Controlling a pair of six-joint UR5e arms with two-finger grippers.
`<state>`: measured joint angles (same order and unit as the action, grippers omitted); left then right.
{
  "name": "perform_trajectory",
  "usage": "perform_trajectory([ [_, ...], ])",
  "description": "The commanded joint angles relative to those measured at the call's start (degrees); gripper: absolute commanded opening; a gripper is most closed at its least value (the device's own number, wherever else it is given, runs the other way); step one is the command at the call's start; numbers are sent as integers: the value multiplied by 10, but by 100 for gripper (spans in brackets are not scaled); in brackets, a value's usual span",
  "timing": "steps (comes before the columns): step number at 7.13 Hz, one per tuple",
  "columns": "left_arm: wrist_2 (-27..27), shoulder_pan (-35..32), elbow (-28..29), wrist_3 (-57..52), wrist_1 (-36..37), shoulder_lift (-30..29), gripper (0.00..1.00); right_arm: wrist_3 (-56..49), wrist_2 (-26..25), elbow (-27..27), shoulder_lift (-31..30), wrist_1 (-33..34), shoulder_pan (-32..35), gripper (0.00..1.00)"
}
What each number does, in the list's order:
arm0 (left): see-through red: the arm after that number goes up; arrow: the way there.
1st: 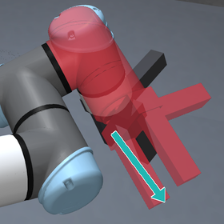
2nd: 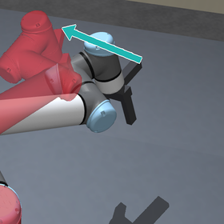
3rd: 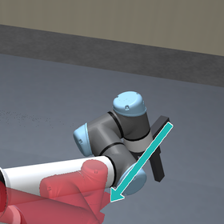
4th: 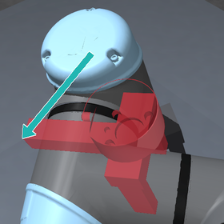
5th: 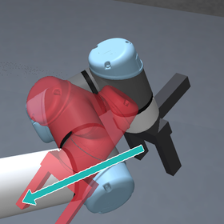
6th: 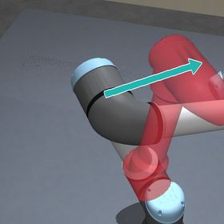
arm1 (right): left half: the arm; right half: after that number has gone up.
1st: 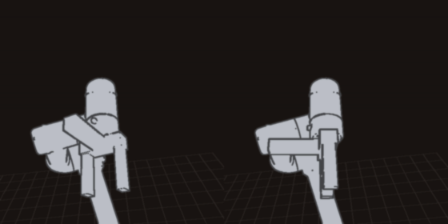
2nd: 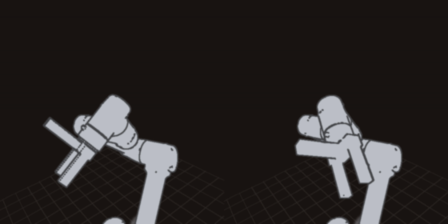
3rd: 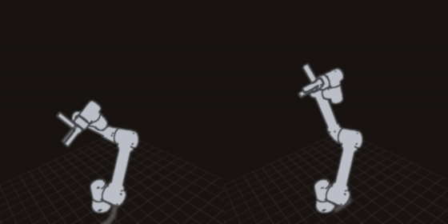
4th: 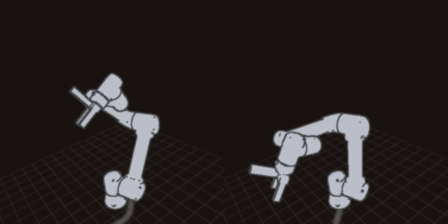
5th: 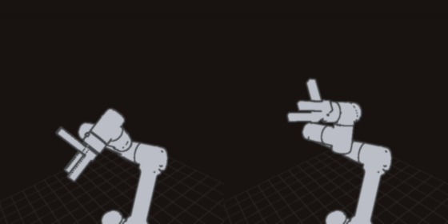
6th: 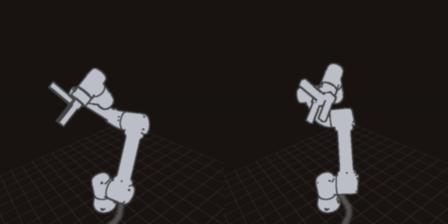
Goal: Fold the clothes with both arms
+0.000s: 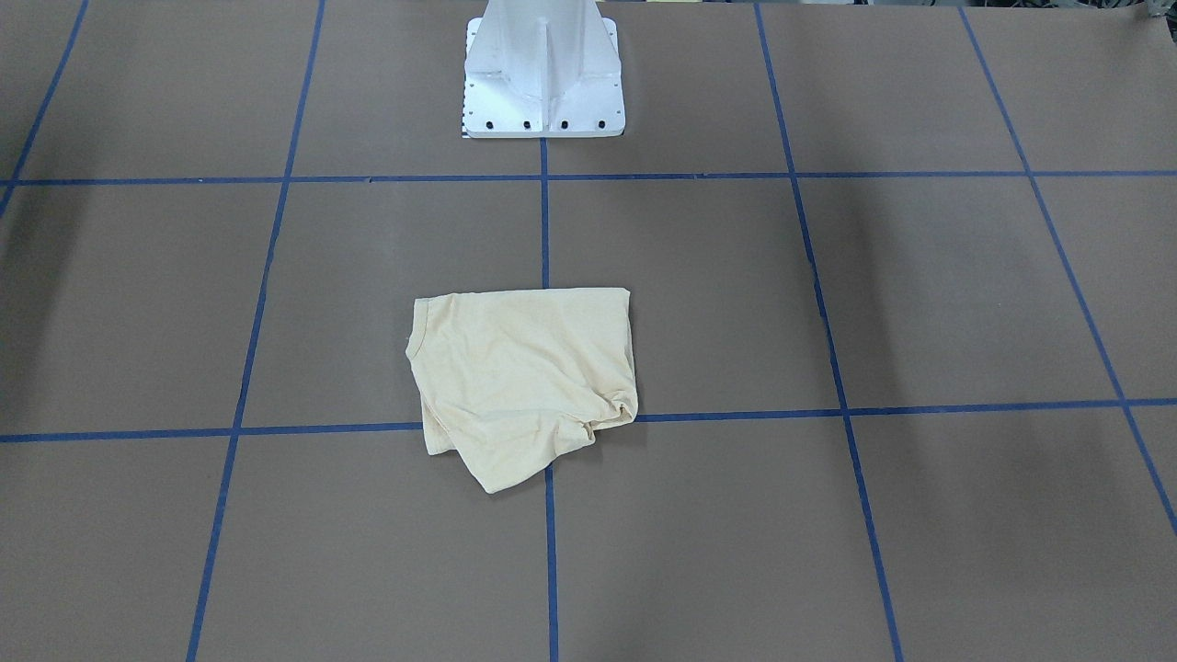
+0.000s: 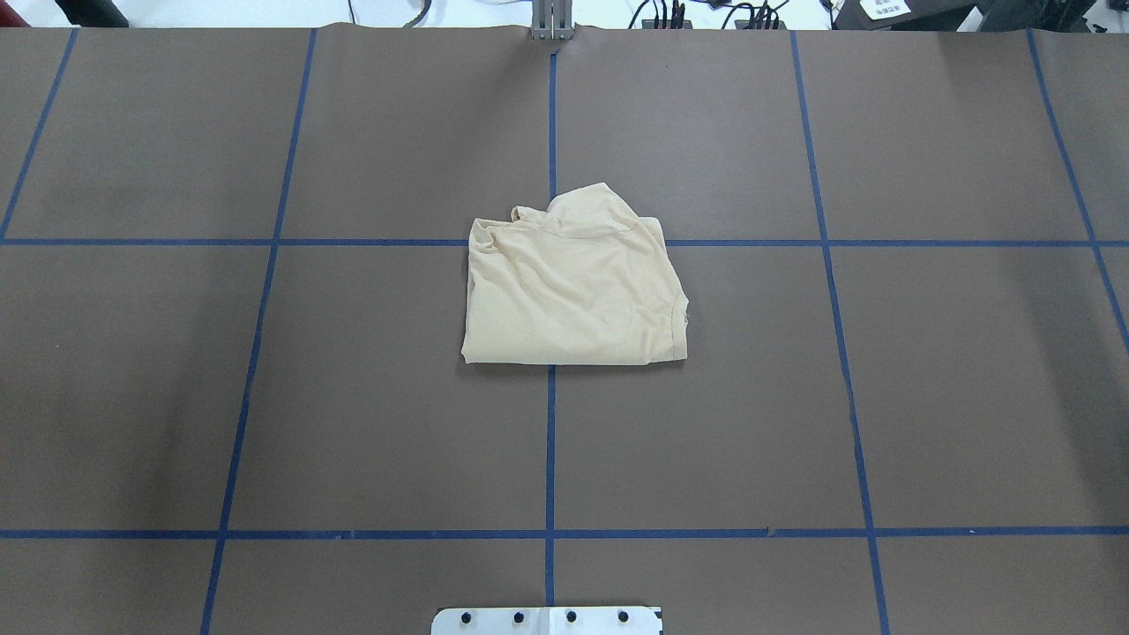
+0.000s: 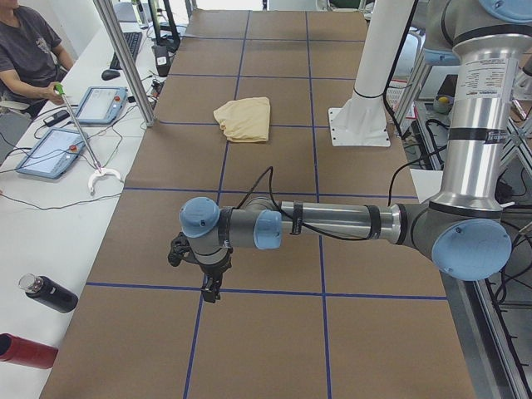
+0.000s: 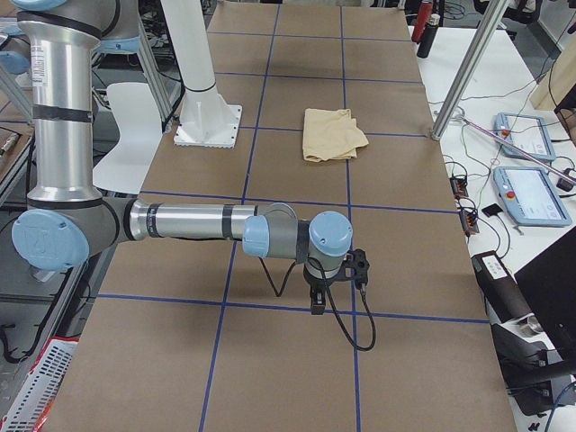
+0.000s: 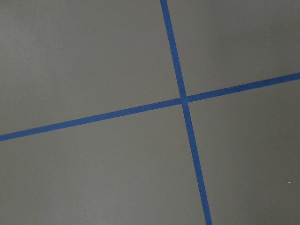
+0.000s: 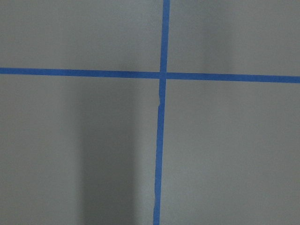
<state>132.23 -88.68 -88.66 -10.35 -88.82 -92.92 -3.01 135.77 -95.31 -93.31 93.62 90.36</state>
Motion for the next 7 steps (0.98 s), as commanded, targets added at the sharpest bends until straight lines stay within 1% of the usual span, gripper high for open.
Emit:
perform_trajectory([
  [1,0,0,-1,1,0,0,100,3,-33,-13,1,0,5,100],
  [3,0,0,-3,1,-1,0,100,55,-31,-11,3,0,5,100],
  [5,0,0,0,9,-1,1,100,56,-31,-10,3,0,5,100],
  [7,1,0,-3,72,-1,1,100,56,-31,-8,2,0,5,100],
])
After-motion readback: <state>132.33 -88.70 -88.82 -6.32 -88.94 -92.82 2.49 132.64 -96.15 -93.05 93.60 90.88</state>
